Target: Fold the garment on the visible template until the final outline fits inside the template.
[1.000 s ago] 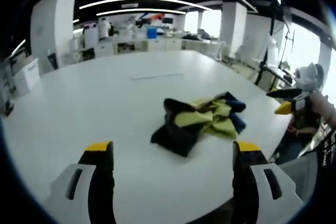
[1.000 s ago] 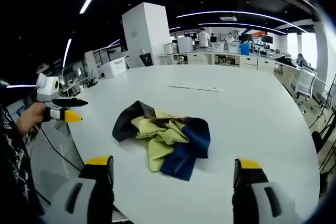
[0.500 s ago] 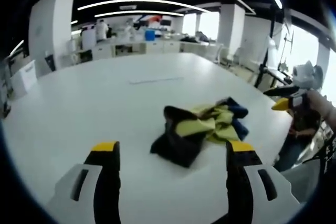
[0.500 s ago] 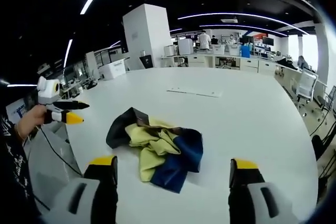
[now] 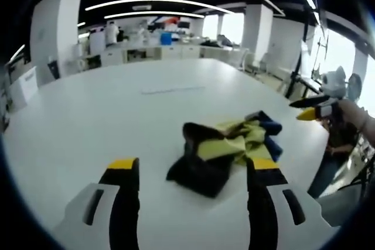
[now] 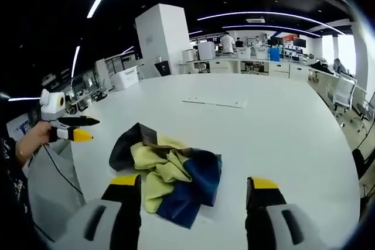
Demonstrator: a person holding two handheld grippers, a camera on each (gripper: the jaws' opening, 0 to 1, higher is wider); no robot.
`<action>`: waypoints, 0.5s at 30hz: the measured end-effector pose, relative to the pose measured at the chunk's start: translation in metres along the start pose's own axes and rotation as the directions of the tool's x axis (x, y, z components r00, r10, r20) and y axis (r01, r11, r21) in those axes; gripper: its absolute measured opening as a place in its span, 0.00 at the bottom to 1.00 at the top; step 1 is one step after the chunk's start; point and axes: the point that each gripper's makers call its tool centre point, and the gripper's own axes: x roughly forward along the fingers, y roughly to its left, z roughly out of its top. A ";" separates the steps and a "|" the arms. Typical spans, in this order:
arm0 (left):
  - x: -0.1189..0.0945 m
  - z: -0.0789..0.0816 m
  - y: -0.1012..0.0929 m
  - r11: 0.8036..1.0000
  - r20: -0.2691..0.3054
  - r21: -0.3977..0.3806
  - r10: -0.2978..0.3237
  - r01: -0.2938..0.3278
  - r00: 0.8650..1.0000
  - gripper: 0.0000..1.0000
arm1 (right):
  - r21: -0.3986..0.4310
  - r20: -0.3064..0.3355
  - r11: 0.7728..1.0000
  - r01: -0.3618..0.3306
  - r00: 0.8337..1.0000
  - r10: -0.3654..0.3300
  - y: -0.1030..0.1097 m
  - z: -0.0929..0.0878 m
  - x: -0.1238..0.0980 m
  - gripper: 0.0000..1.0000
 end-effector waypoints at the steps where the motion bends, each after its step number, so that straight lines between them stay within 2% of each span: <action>1: 0.003 0.000 0.001 1.000 0.000 0.000 -0.001 0.001 1.000 0.70 | 0.007 0.004 1.000 0.006 1.000 -0.006 -0.004 0.001 0.003 0.68; 12: 0.030 0.003 0.005 1.000 0.013 -0.011 -0.013 0.014 1.000 0.58 | 0.032 -0.014 0.999 0.016 1.000 -0.015 -0.025 -0.003 0.027 0.55; 15: 0.038 0.001 0.006 1.000 0.007 -0.014 -0.019 0.019 1.000 0.54 | 0.028 -0.021 0.999 0.016 1.000 -0.015 -0.030 -0.005 0.035 0.47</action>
